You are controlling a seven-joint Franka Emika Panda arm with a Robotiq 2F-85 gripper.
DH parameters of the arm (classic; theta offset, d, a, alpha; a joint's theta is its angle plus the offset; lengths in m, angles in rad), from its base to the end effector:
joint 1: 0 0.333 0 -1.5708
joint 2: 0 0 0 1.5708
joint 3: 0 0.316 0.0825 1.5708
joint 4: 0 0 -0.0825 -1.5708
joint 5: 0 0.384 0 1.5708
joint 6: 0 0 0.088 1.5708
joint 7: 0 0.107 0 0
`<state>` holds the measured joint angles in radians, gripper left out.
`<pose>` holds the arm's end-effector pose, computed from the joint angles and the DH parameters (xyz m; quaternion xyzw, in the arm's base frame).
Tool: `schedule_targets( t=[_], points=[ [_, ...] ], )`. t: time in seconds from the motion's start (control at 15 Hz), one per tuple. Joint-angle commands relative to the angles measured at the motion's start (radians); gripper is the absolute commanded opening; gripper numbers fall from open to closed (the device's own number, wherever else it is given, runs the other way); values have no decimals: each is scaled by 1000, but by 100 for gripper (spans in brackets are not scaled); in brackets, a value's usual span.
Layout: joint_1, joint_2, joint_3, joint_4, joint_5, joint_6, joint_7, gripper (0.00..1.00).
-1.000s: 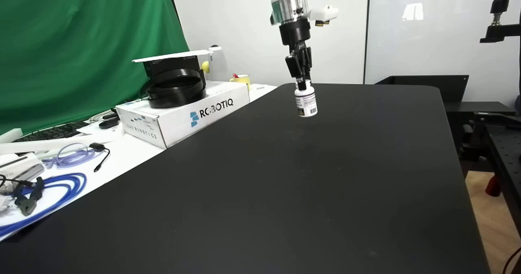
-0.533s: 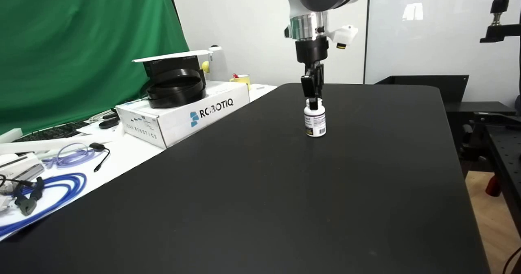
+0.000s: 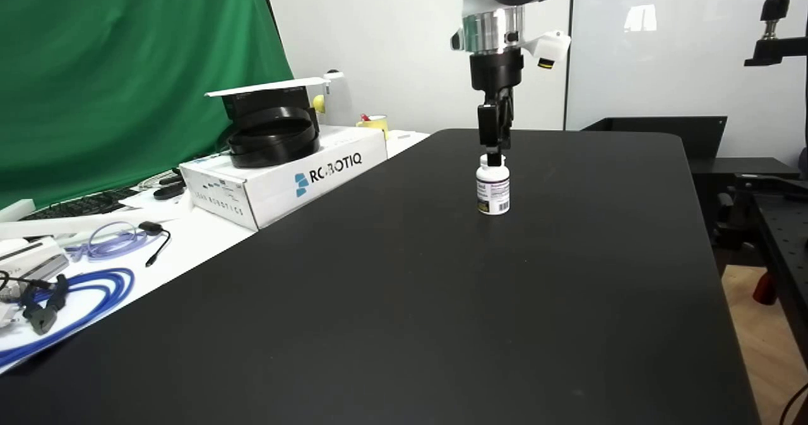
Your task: Move the white bottle forward then move it to the left side of the table
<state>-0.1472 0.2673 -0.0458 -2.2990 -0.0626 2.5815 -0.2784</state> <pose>0.5211 -0.1011 0.2332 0.9973 0.0699 0.0020 0.0240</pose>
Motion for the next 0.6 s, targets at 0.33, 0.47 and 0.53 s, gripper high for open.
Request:
schedule_targets(
  t=[0.33, 0.47, 0.53],
  points=[
    [14, -121, -36, 19, -70, -141, 31, 100],
    [14, -145, -37, 29, -68, -183, 25, 100],
    [15, -155, -37, 36, -70, -206, 25, 100]
  ],
)
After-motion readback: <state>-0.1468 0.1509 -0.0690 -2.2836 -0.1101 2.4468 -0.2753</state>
